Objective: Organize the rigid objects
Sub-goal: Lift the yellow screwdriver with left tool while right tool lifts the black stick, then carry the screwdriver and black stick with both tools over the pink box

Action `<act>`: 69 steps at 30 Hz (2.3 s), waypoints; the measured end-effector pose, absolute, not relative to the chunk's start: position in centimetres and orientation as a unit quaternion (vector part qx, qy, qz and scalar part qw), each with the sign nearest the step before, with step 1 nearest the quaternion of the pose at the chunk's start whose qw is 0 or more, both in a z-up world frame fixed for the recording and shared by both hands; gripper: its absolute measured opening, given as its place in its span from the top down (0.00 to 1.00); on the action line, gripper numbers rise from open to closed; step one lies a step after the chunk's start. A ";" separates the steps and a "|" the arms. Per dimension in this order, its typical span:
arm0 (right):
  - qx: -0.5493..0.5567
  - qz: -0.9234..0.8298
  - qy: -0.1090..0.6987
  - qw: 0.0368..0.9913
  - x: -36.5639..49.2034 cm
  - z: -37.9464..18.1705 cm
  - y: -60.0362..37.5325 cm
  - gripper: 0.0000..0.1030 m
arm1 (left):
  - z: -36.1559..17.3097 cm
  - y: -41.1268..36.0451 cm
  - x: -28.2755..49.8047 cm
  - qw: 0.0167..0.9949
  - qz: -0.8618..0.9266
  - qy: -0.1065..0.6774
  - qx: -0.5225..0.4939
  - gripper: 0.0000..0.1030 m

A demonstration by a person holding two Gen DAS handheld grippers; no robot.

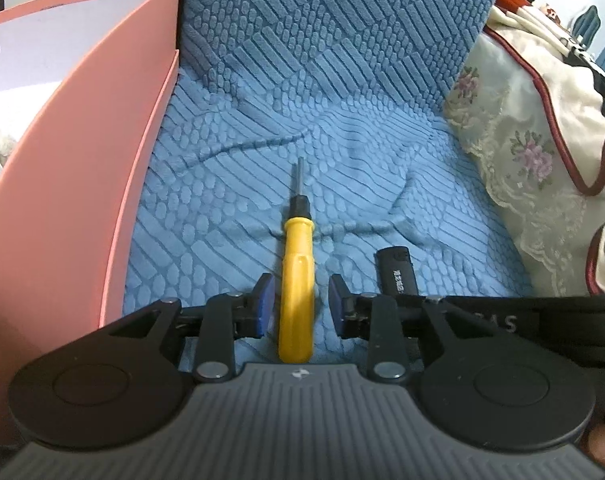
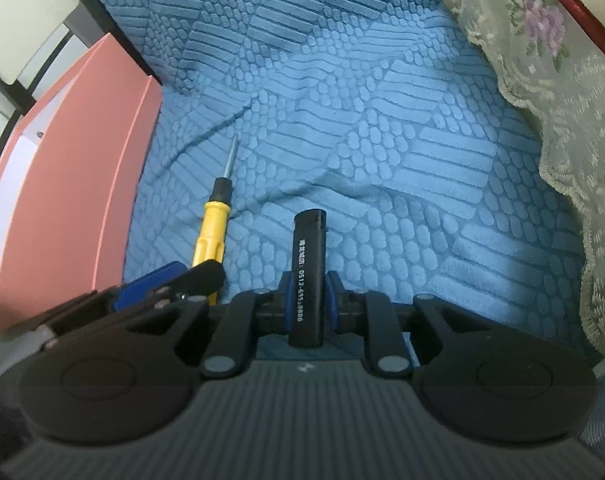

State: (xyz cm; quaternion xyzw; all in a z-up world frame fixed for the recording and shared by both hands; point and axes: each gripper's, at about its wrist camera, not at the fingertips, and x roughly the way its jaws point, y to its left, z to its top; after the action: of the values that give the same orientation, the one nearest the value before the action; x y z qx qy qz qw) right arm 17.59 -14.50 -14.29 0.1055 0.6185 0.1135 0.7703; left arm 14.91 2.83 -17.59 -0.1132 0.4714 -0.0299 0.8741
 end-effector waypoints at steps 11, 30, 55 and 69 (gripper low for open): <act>0.060 0.098 0.594 0.796 17.2 -13.1 -14.5 0.89 | -17.7 2.6 15.8 0.878 -0.039 0.464 -0.111 0.67; 0.054 0.098 0.593 0.797 17.7 -14.6 -13.3 0.88 | -18.7 2.3 17.9 0.879 -0.037 0.466 -0.096 0.79; 0.051 0.093 0.573 0.813 15.7 -10.8 -14.2 0.88 | -14.1 2.7 13.7 0.894 -0.062 0.425 -0.128 0.80; 0.064 0.087 0.561 0.821 13.8 -8.0 -15.2 0.88 | -11.6 4.6 11.7 0.898 -0.060 0.412 -0.143 0.80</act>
State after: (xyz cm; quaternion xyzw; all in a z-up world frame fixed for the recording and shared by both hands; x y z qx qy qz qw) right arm 13.85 -15.24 -8.02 0.0639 0.5607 0.0875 0.8209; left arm 11.70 4.64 -11.63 -0.1426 0.4124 -0.0598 0.8978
